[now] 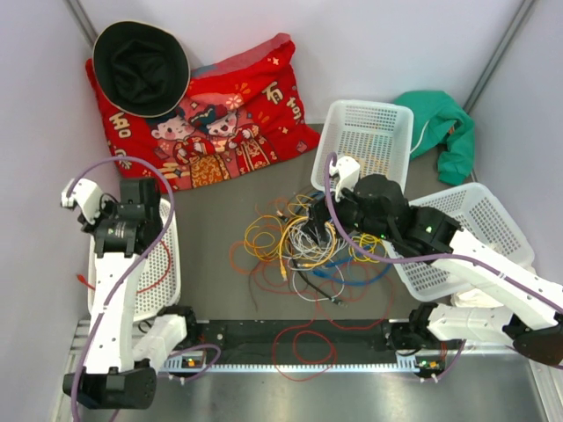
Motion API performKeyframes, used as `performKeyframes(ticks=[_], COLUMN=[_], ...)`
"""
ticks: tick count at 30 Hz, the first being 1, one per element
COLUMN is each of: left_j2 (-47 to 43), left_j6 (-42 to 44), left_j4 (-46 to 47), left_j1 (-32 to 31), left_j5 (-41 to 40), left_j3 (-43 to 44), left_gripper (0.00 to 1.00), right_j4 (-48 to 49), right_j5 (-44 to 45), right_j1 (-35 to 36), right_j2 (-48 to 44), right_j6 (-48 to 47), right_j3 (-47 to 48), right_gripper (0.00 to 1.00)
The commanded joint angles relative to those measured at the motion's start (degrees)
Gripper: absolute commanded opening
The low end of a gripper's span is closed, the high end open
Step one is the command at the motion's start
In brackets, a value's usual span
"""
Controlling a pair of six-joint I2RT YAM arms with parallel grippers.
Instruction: Untangle the cables
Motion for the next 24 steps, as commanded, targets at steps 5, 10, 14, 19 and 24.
performKeyframes(ticks=[5, 10, 14, 19, 24], left_j2=[-0.2, 2.0, 4.3, 4.2, 3.6], left_j6=[-0.3, 2.7, 5.1, 4.5, 3.5], left_j4=[3.6, 5.3, 6.3, 14.4, 28.3], left_j1=[4.3, 4.7, 4.5, 2.3, -18.5], left_j5=[8.7, 15.4, 28.1, 59.0, 63.0], left_j3=[-6.1, -2.0, 5.6, 3.5, -9.2], left_gripper=[0.51, 0.99, 0.99, 0.98, 0.94], right_j4=[0.1, 0.1, 0.9, 2.0, 2.1], right_j5=[0.0, 1.2, 1.7, 1.4, 2.6], right_j1=[-0.1, 0.0, 0.0, 0.0, 0.0], right_j2=[-1.7, -2.4, -2.2, -1.2, -0.8], right_j6=[0.3, 0.4, 1.1, 2.5, 3.4], right_j3=[-1.4, -1.8, -3.0, -4.8, -6.7], right_gripper=[0.99, 0.99, 0.99, 0.99, 0.99])
